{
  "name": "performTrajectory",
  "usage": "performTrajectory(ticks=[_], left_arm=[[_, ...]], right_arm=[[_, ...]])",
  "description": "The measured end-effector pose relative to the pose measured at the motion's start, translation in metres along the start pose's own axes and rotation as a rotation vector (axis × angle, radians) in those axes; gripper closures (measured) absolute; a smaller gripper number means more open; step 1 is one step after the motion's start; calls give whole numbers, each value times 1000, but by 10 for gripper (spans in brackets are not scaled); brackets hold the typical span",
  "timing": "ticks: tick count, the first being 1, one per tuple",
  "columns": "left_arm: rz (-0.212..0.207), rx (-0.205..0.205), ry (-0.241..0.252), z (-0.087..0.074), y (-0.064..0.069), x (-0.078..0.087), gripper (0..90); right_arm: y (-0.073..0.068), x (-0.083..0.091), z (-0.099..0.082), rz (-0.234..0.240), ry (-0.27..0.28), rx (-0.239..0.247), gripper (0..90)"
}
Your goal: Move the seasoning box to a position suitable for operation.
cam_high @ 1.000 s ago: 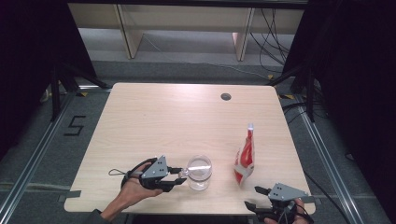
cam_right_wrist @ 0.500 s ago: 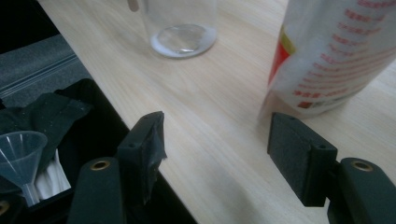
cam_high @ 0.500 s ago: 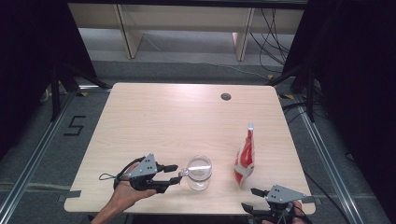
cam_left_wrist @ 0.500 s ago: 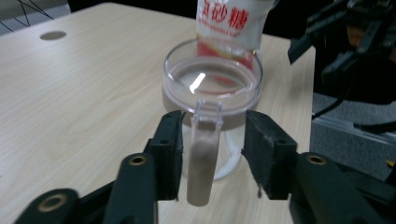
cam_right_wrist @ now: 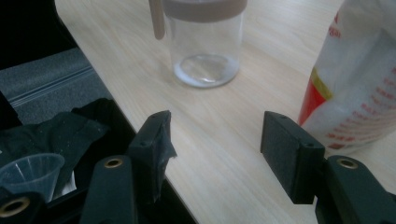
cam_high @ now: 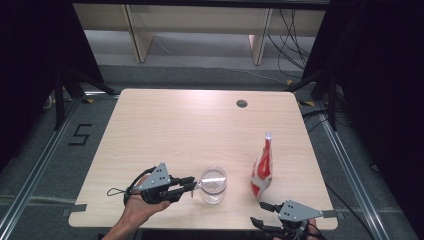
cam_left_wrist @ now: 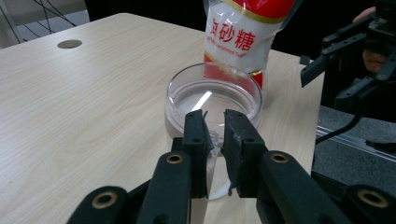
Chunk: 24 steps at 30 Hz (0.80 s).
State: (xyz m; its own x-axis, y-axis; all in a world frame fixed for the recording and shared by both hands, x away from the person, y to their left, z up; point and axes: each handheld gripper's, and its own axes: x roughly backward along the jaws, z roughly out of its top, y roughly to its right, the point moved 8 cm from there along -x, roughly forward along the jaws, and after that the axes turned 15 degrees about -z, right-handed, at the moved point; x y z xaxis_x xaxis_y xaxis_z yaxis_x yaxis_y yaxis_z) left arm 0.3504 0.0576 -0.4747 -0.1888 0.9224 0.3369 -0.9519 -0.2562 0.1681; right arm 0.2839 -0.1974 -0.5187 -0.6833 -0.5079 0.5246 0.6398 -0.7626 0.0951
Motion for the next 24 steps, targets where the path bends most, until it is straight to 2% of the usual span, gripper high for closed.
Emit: performTrajectory(ticks=[1,2,4,5,7,9,10,11,12,14,15,16,17,18,20,22,24], left_arm=[[-1,28,14,0,0,-2,797],[6,25,7,1,-1,-2,803],[1,0,6,3,-3,-4,809],[12,1,3,4,-3,-4,811],[13,3,4,5,-4,-6,814],[21,26,8,5,-2,-7,817],[14,24,12,5,-2,-8,818],[12,5,5,6,-3,-9,819],[23,29,3,5,-1,-9,820],[14,8,0,5,-2,-11,822],[22,-1,-16,4,-3,-10,822],[22,-1,-18,4,-3,-11,823],[31,29,-10,3,-1,-12,823],[27,7,-12,3,-2,-12,823],[30,8,-14,2,-2,-12,824],[45,18,-22,1,-2,-12,823],[56,0,-37,0,-4,-11,823]], right_arm=[[-2,-2,1,16,5,7,433],[-2,-2,1,-1,-4,11,432],[-4,-4,1,3,-7,14,430],[-5,-5,2,17,-6,17,430],[-6,-5,3,-2,-6,13,430],[-7,-7,4,-3,0,21,430],[-9,-7,5,0,-3,17,430],[-10,-8,5,9,-1,17,430],[-10,-9,6,4,1,28,431],[-12,-12,8,14,7,12,432],[-12,-12,8,-4,-8,-8,432],[-13,-14,10,5,11,1,434],[-11,-15,11,-9,17,4,439],[-13,-16,13,-1,18,1,451],[-16,-18,14,-2,22,-2,470],[-18,-21,15,4,32,28,507],[-21,-24,15,2,32,29,521]])
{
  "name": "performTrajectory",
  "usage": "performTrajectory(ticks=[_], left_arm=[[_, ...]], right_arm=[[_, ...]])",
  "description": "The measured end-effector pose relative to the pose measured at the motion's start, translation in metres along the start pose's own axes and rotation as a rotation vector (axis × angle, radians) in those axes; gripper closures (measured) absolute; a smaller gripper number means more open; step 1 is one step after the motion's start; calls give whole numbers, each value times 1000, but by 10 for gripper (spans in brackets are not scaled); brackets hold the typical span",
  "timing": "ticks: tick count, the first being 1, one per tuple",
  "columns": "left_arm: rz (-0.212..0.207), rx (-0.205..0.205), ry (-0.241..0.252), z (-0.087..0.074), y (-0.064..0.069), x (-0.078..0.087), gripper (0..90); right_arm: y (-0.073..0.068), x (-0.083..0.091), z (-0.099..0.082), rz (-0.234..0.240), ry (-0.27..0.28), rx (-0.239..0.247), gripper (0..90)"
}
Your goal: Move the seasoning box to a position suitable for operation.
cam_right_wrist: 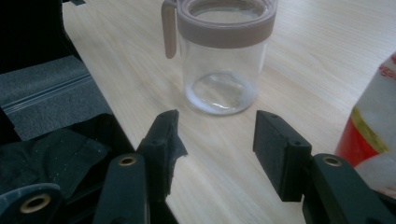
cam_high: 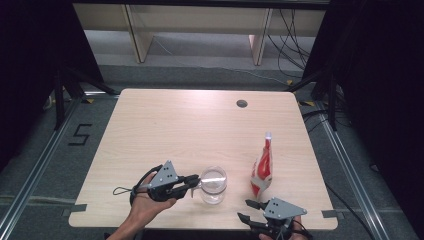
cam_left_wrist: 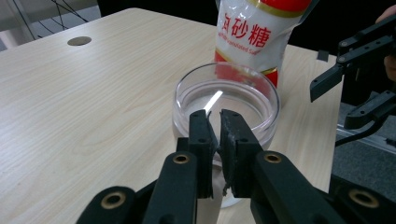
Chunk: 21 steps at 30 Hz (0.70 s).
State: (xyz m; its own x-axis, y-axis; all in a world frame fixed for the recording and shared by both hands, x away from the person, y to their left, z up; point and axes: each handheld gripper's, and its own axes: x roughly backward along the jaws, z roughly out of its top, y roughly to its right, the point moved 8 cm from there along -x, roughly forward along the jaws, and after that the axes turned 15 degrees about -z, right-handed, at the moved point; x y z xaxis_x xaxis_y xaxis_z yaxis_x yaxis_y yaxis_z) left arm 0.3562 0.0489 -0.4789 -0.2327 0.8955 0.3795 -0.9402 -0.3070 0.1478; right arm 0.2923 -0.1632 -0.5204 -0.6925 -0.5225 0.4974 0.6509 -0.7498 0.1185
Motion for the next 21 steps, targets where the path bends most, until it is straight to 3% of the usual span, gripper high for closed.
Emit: performTrajectory(ticks=[1,3,4,5,6,7,11,12,13,14,16,21], left_arm=[[1,15,5,-1,1,0,823],[-3,5,5,-2,0,-1,823],[-3,3,6,-2,-1,0,822],[-1,3,6,-1,-1,0,822],[1,4,5,-1,0,-1,822],[0,5,4,-2,0,-1,822],[1,-7,2,-2,0,-1,822],[0,-8,0,-2,0,-1,821],[0,-7,4,-2,0,-1,821],[2,11,12,-2,1,-2,821],[5,-10,5,-2,1,-1,820],[14,-9,6,-3,1,1,816]], right_arm=[[0,-1,0,0,-4,5,534],[1,-3,2,-12,7,-7,546],[1,-3,2,-23,-1,-35,557],[2,-5,4,-10,13,-25,559],[5,-6,4,-29,17,-14,566],[3,-6,4,-30,-4,-48,572],[5,-10,8,-36,24,-23,575],[2,-11,9,-23,18,-36,575],[3,-11,9,-38,14,-40,575],[5,-12,11,-44,27,-23,576],[4,-14,13,-42,44,-16,579],[3,-17,15,-50,51,-24,587]])
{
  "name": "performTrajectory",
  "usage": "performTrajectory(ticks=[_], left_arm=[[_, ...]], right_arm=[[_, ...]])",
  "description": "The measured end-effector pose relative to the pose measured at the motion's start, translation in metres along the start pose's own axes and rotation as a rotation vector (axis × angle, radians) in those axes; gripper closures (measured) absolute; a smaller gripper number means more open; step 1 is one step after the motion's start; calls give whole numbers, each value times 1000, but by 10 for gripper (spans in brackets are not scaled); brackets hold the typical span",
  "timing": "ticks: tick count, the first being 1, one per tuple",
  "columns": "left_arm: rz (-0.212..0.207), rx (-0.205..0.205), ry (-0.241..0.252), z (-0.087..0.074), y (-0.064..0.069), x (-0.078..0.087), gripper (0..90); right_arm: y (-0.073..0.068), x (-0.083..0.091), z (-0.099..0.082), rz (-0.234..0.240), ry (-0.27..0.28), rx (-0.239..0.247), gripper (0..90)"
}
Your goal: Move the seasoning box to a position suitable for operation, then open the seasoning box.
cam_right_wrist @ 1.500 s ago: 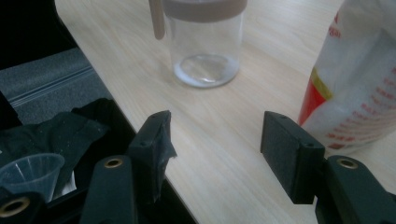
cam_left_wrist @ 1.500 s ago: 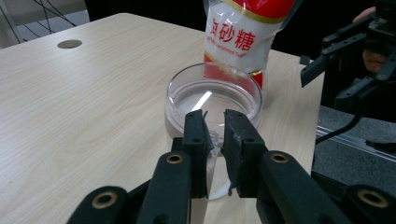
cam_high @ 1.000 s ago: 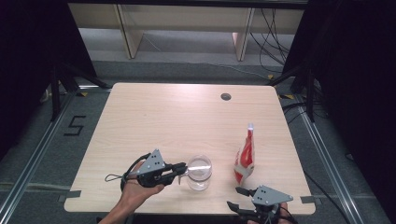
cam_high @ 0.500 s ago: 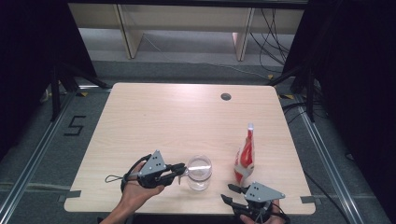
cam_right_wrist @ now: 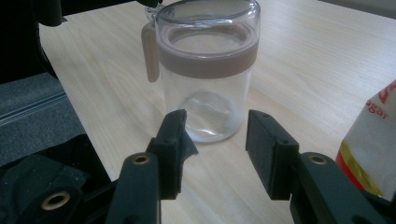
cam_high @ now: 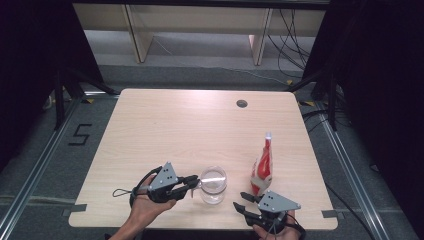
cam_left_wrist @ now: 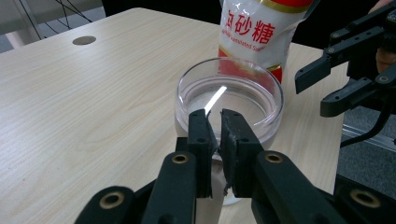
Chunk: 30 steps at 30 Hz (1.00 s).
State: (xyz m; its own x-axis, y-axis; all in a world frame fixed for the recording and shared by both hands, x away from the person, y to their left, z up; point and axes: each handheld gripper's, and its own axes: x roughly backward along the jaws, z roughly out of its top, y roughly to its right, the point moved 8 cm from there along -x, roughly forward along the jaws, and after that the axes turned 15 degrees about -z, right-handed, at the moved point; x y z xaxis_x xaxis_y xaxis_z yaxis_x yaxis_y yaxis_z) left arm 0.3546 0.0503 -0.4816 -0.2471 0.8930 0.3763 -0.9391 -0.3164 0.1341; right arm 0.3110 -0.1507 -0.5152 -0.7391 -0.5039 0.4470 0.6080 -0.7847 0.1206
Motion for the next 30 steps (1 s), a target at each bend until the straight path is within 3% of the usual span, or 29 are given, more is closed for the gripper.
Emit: performTrajectory(ticks=[1,3,11,16,18,20,26,27,30], left_arm=[[7,13,2,-1,1,0,813],[3,18,12,-1,1,1,811],[-1,13,18,0,0,1,812],[-1,28,27,0,1,0,812],[3,-2,8,-1,0,2,812],[8,13,13,-1,1,3,812],[11,-4,10,-2,1,3,812],[13,10,15,-2,1,3,812],[14,-6,14,-2,1,3,812]], right_arm=[[-2,-2,1,16,8,2,588],[-2,-3,1,3,4,-2,589],[-5,-6,0,18,-9,-14,593],[-3,-5,0,3,-2,-13,596],[-2,-6,1,-7,9,-1,597],[-3,-7,2,-11,14,7,599],[-4,-9,4,-20,22,5,629],[-5,-8,3,-17,4,-2,635],[-6,-10,3,8,1,-3,655]])
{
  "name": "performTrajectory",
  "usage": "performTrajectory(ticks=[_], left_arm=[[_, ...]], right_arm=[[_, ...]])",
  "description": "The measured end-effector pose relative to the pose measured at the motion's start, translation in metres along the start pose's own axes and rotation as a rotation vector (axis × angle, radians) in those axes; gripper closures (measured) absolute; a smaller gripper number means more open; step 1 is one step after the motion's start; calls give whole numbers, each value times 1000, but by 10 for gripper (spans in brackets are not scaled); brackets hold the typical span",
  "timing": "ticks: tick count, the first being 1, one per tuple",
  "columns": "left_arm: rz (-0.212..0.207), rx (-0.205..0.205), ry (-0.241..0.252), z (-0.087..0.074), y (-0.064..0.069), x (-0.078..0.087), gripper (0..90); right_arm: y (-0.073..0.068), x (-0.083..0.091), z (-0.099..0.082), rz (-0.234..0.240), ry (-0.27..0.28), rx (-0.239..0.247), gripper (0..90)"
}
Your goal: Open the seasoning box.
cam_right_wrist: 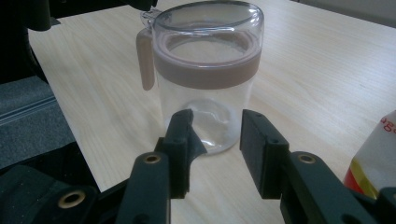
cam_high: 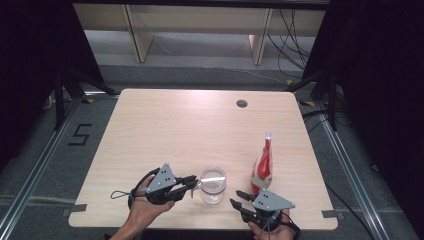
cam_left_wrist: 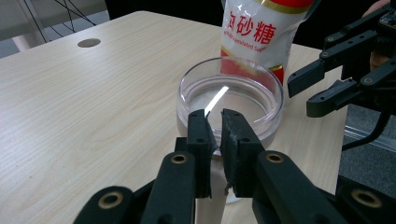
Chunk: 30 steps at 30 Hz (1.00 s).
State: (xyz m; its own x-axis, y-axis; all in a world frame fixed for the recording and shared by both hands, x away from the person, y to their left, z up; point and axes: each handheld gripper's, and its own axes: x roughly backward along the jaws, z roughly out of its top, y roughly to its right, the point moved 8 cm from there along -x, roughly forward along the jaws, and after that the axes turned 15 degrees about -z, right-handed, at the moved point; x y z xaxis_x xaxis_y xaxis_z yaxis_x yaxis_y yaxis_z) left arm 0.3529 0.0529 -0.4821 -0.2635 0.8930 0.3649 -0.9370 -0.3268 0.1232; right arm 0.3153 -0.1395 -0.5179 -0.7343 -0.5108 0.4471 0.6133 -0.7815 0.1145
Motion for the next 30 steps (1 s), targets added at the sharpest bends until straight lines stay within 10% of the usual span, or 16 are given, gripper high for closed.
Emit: performTrajectory(ticks=[30], left_arm=[[0,-40,22,-1,3,-1,824]], right_arm=[[0,-6,9,-70,35,10,749]])
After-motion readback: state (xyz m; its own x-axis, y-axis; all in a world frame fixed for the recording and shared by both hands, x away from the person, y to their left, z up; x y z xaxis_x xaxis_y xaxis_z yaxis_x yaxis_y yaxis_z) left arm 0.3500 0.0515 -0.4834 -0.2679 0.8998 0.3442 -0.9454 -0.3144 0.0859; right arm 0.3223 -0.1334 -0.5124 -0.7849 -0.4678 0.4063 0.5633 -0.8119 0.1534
